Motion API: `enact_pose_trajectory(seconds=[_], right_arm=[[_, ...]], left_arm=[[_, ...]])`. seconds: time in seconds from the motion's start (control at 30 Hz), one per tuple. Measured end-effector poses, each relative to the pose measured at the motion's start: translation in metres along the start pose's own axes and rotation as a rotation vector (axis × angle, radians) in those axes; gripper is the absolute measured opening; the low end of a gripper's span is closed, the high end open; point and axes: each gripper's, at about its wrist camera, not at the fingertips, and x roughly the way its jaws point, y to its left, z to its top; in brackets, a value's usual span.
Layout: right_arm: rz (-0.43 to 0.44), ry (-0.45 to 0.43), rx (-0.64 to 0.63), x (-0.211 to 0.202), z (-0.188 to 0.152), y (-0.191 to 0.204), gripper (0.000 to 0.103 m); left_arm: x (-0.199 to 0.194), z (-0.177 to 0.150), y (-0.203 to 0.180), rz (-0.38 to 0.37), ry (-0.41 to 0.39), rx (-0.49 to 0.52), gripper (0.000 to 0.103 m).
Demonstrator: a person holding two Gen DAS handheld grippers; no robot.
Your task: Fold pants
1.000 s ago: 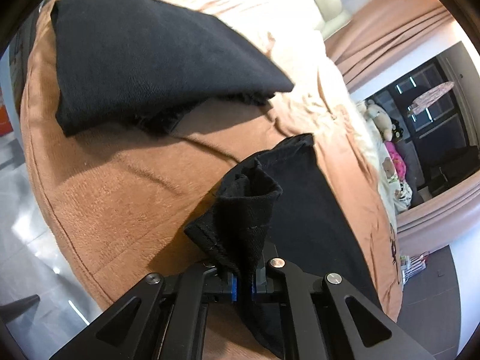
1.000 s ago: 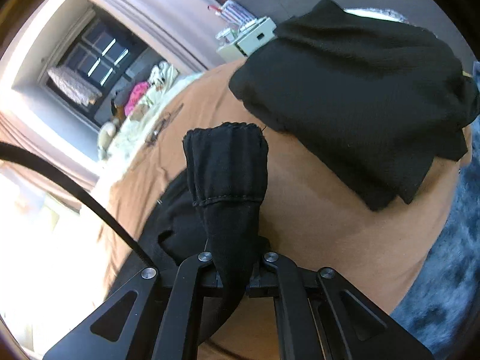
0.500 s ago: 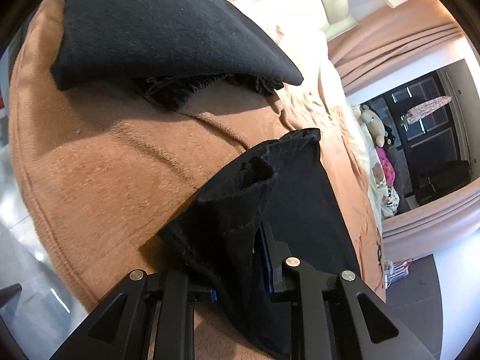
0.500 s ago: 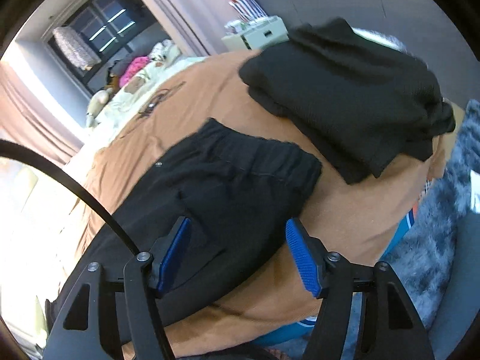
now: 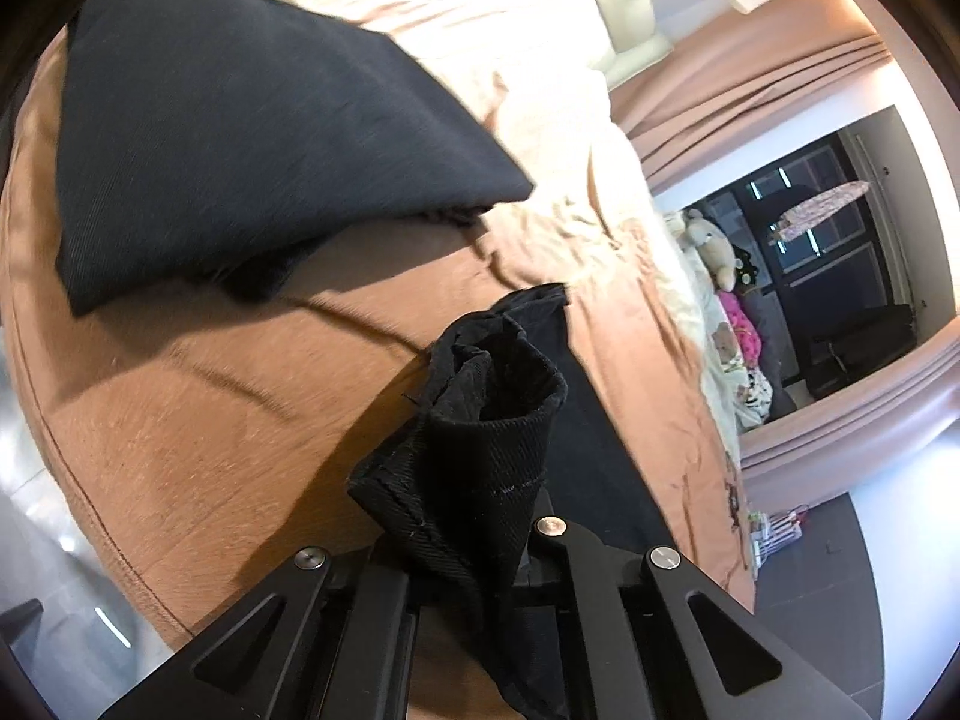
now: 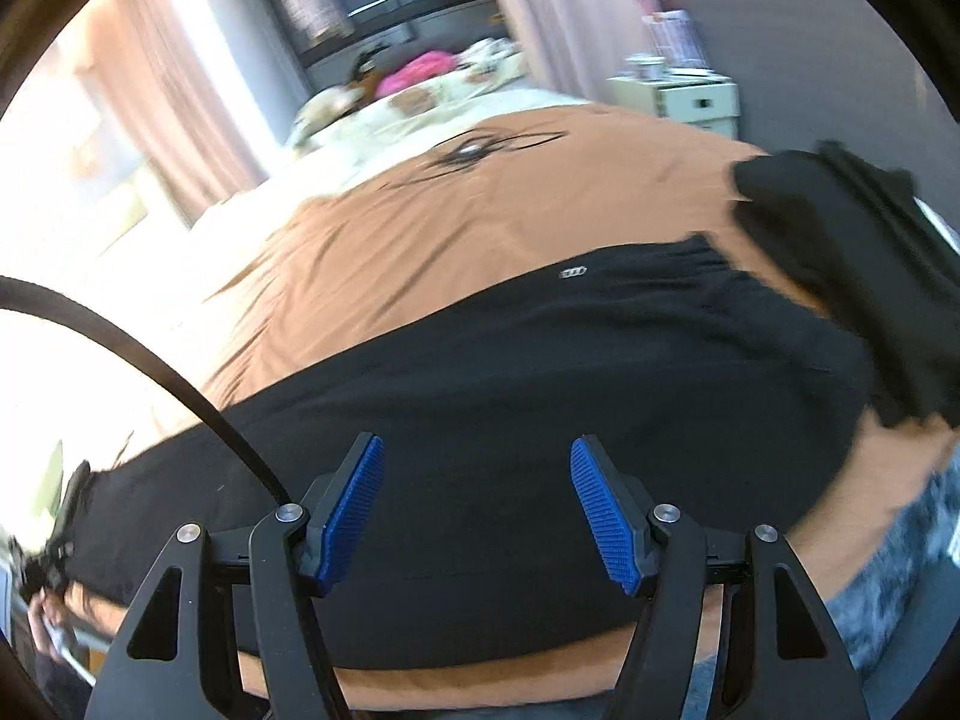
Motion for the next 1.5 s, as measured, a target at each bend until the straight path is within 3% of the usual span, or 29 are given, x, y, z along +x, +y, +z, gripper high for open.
enact_pose_trajectory(seconds=[0.17, 0.3, 0.4, 0.5, 0.57, 0.7, 0.97, 1.2, 1.37, 1.5], right_arm=[[0.059, 0.060, -0.073, 0.027, -0.009, 0.050, 0.063], [0.150, 0.141, -0.092, 0.053, -0.009, 0.078, 0.045], [0.173, 0.188, -0.138, 0.072, -0.022, 0.110, 0.045], [0.209, 0.237, -0.186, 0.091, -0.030, 0.135, 0.037], [0.211, 0.255, -0.209, 0.110, -0.019, 0.140, 0.037], [0.233, 0.312, -0.218, 0.143, -0.016, 0.162, 0.024], [0.251, 0.423, -0.273, 0.135, -0.031, 0.166, 0.007], [0.266, 0.515, -0.261, 0.134, -0.049, 0.154, 0.007], [0.267, 0.493, -0.288, 0.127, -0.036, 0.163, 0.006], [0.251, 0.490, -0.309, 0.148, -0.021, 0.168, 0.006]], left_arm=[[-0.008, 0.009, -0.020, -0.024, -0.006, 0.027, 0.004], [-0.011, 0.017, -0.037, -0.041, -0.011, 0.054, 0.003], [-0.012, 0.023, -0.048, -0.059, -0.012, 0.057, 0.003], [-0.012, 0.026, -0.057, -0.069, -0.014, 0.068, 0.003], [-0.012, 0.029, -0.064, -0.072, -0.014, 0.079, 0.003], [-0.011, 0.033, -0.072, -0.075, -0.015, 0.088, 0.003], [-0.012, 0.039, -0.087, -0.096, -0.022, 0.110, 0.003], [-0.011, 0.036, -0.085, -0.091, -0.023, 0.114, 0.003], [-0.013, 0.035, -0.072, -0.082, -0.024, 0.092, 0.003], [-0.012, 0.032, -0.065, -0.074, -0.019, 0.075, 0.003]])
